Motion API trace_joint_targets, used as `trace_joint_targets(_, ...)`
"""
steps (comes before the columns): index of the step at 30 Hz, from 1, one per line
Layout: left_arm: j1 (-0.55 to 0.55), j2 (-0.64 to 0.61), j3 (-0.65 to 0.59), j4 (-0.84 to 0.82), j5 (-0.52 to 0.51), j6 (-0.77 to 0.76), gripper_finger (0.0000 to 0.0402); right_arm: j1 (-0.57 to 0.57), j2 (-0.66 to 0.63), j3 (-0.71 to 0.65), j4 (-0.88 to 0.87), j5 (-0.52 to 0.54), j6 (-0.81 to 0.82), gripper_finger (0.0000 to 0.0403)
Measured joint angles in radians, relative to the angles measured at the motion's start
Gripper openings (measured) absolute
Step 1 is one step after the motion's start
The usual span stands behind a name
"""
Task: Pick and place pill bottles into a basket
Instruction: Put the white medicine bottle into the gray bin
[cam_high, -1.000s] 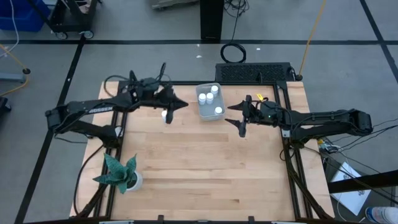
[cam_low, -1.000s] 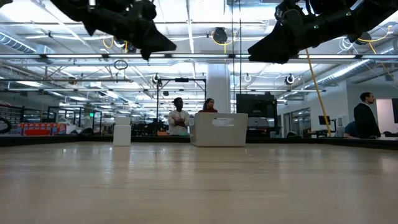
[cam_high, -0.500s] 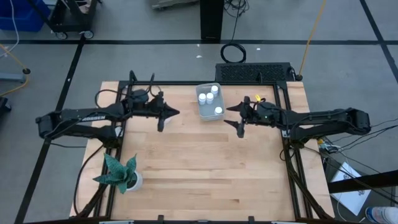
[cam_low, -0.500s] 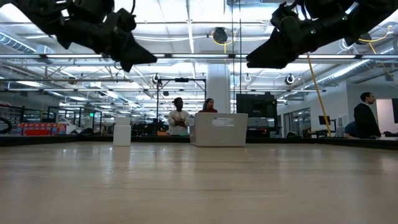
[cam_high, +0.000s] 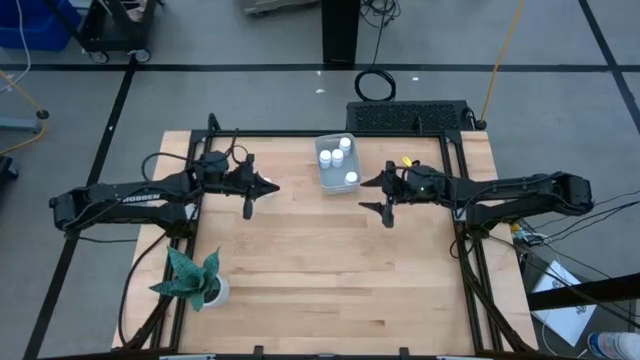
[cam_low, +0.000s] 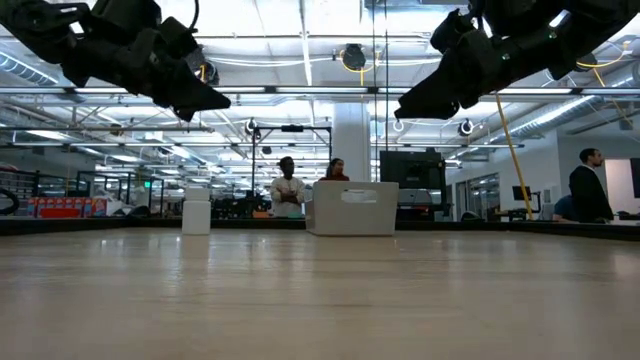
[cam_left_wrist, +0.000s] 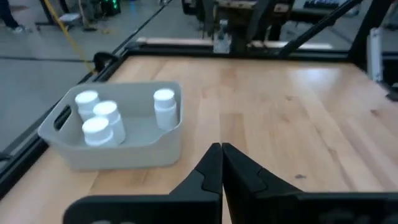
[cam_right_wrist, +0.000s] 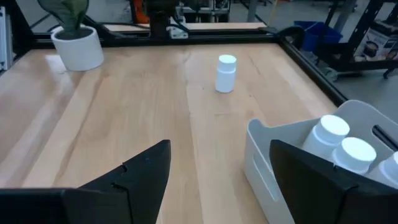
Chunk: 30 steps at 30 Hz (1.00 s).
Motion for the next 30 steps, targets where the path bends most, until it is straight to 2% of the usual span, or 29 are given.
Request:
trace_joint_targets(2, 0.000, 0.002, 0.000, -0.026, -0.044, 0.004, 0.0004, 0.000, 0.006, 0.000, -0.005, 0.000, -0.001, 0.0265)
trace_joint_targets(7, 0.000, 0.014, 0.000, -0.079, -0.267, -0.001, 0.0024, 0.000, 0.005, 0.000, 0.006, 0.002, -0.009, 0.0265)
trace_joint_targets(12, 0.000, 0.014, 0.000, -0.090, -0.350, -0.034, 0.0040, 0.000, 0.005, 0.000, 0.002, 0.002, -0.012, 0.0265)
trace_joint_targets(16, 0.000, 0.014, 0.000, -0.104, -0.358, -0.069, 0.0062, 0.000, 0.005, 0.000, 0.010, 0.002, -0.013, 0.0263)
trace_joint_targets(20, 0.000, 0.014, 0.000, -0.115, -0.363, -0.104, 0.0111, 0.000, 0.005, 0.000, 0.009, 0.002, -0.028, 0.0263)
trace_joint_targets(26, 0.014, 0.014, 0.001, -0.247, -0.500, -0.140, 0.0204, 0.000, 0.005, 0.000, 0.009, 0.002, -0.028, 0.0259)
trace_joint_targets(30, 0.031, 0.014, 0.001, -0.285, -0.511, -0.166, 0.0248, 0.000, 0.005, 0.000, 0.009, 0.002, -0.028, 0.0259)
